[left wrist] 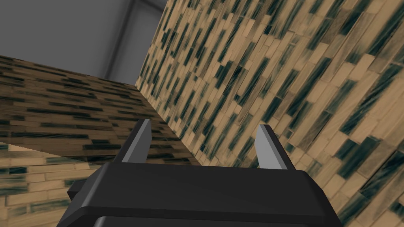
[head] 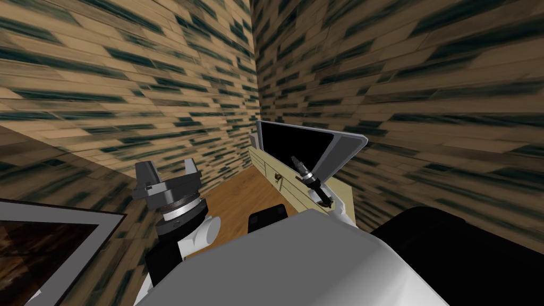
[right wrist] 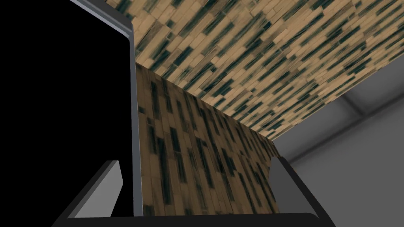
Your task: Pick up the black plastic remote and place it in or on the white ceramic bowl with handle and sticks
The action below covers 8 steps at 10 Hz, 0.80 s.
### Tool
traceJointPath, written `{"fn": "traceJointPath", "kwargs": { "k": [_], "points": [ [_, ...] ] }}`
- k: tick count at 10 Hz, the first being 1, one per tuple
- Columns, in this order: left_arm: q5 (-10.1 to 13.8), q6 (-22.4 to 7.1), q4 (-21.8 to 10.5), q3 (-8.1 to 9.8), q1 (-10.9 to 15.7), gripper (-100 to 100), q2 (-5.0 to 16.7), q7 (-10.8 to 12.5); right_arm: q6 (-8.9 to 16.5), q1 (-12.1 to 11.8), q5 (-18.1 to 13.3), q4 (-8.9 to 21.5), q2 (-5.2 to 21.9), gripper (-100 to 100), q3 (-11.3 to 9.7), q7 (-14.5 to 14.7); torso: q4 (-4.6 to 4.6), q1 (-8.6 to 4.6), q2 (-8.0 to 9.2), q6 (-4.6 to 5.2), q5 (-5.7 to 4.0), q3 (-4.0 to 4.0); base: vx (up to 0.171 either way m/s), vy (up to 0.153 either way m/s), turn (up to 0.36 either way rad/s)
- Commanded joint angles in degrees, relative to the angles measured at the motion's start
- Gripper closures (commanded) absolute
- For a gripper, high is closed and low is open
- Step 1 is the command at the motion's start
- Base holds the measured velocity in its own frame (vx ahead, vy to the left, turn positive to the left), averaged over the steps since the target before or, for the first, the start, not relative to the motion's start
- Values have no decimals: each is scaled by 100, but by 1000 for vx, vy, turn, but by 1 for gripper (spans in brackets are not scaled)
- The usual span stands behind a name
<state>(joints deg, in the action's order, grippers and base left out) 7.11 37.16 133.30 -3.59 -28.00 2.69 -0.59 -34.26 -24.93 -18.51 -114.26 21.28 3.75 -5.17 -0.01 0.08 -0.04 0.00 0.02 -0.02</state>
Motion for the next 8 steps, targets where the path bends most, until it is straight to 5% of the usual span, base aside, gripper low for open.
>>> {"fn": "traceJointPath", "kwargs": {
  "k": [1,8],
  "points": [
    [0,0,0,0,0,0,0,0,-66,29,-155,246,97,-100,34,32,0,0,0,0,0,0,12,22,50],
    [0,0,0,0,0,0,0,0,-299,-104,-1198,1411,807,-100,132,369,-2,-4,-11,0,-1,-6,33,20,103]
  ]
}}
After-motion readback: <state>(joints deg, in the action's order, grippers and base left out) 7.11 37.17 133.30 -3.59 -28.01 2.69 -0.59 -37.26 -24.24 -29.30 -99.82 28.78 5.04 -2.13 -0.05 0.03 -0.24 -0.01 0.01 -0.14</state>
